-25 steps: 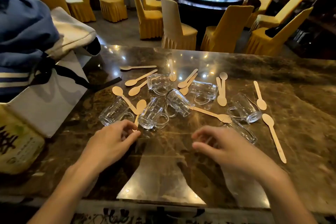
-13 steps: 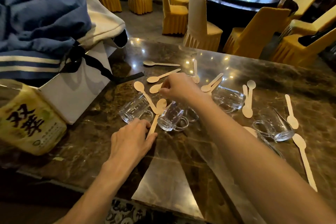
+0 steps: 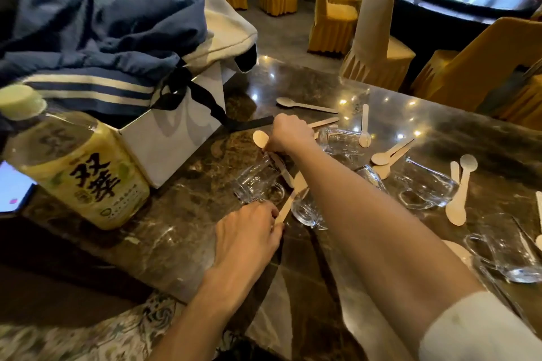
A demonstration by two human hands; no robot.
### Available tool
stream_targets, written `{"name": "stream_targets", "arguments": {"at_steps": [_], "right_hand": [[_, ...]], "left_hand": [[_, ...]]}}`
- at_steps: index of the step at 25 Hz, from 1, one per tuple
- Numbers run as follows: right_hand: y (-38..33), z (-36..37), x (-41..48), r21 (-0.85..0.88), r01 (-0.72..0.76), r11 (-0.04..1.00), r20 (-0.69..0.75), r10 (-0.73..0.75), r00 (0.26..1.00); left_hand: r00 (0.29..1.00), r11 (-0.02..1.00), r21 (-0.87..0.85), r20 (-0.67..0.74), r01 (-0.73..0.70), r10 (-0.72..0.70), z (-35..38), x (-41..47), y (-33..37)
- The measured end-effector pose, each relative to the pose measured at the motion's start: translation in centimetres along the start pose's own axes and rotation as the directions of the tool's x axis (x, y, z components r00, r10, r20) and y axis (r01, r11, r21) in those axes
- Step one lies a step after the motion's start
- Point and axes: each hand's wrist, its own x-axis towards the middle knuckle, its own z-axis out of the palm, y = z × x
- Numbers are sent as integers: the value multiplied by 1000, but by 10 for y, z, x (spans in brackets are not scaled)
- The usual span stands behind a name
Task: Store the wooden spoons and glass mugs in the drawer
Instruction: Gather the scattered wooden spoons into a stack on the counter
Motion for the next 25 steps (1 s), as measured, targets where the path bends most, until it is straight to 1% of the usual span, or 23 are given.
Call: {"name": "stream_targets", "arguments": {"at_steps": [3, 5, 8, 9, 11, 13, 16, 19, 22, 25], "right_hand": [[-2, -1, 4, 83, -74, 994, 114, 64, 991], [-1, -1, 5, 150, -87, 985, 107, 71, 992], [-2, -8, 6, 227, -63, 972, -19, 69, 997], [-3, -15, 6, 285, -45, 957, -62, 65, 996], [-5, -31, 2, 438, 13, 899, -122, 45, 991], [-7, -50, -10, 510, 101, 854, -202, 5, 979], [-5, -74, -35, 522, 211, 826, -301, -53, 952], [-2, -93, -59, 511, 279, 813, -331, -114, 937], [6, -106, -88, 471, 315, 824, -340, -160, 927], [16, -112, -117, 395, 330, 858, -346, -193, 918]], "left_hand": [[999, 1000, -10, 38, 28, -28, -2, 1, 2], [999, 999, -8, 41, 34, -34, -4, 0, 3], [1000, 999, 32, 25, 3, -4, -8, -2, 3], [1000, 999, 48, 19, -9, 8, -10, -3, 2], [1000, 998, 68, 7, -16, 16, -12, -3, -1], [1000, 997, 72, 10, -4, 3, -14, -2, -3], [1000, 999, 46, 18, -1, 0, -20, -1, -5], [1000, 1000, -9, -15, -8, 8, -28, -2, -11], [994, 997, -51, -93, -57, 52, -41, -2, -15], [986, 984, -128, -125, -126, 110, -52, 0, -12]]}}
